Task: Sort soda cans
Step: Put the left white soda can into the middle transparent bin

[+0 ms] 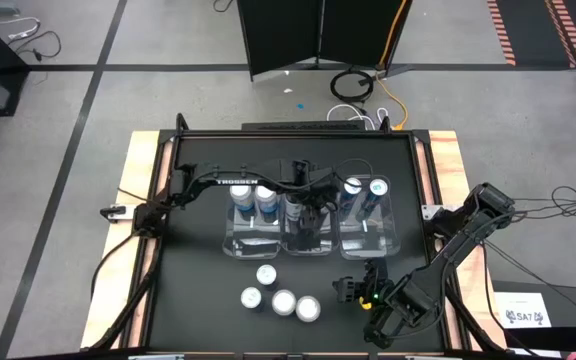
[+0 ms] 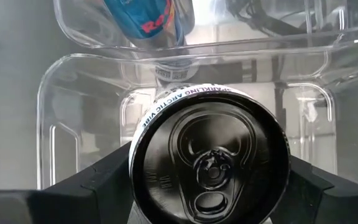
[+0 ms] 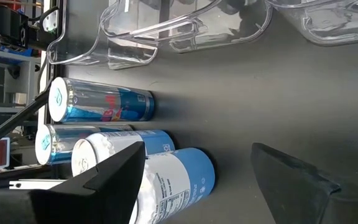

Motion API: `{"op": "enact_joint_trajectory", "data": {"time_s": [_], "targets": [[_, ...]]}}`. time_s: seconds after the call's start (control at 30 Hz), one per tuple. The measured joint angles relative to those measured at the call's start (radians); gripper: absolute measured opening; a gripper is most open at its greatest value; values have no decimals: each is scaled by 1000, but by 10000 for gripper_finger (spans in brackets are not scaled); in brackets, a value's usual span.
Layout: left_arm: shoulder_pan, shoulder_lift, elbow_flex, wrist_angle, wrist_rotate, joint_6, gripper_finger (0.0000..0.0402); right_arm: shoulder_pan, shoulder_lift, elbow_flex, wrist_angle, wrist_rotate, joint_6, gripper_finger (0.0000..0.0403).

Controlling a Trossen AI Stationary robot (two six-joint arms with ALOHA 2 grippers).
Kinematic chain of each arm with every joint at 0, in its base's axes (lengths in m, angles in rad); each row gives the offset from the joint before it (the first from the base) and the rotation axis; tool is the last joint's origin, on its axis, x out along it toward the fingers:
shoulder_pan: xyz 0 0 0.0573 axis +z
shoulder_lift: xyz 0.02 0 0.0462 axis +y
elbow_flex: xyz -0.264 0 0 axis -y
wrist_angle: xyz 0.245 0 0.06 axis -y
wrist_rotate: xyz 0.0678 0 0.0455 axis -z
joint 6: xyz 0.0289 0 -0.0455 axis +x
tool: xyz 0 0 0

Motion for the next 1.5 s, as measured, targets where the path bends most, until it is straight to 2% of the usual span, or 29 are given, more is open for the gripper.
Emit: {"op": "enact_joint_trajectory", "data": {"time_s": [0.83,1.5], "targets": [[2,7,1,36,-29,-1,288,0,0,0,0,0,0,286],[38,7,1,18,-26,-107,288,0,0,0,15,0,0,286]]}}
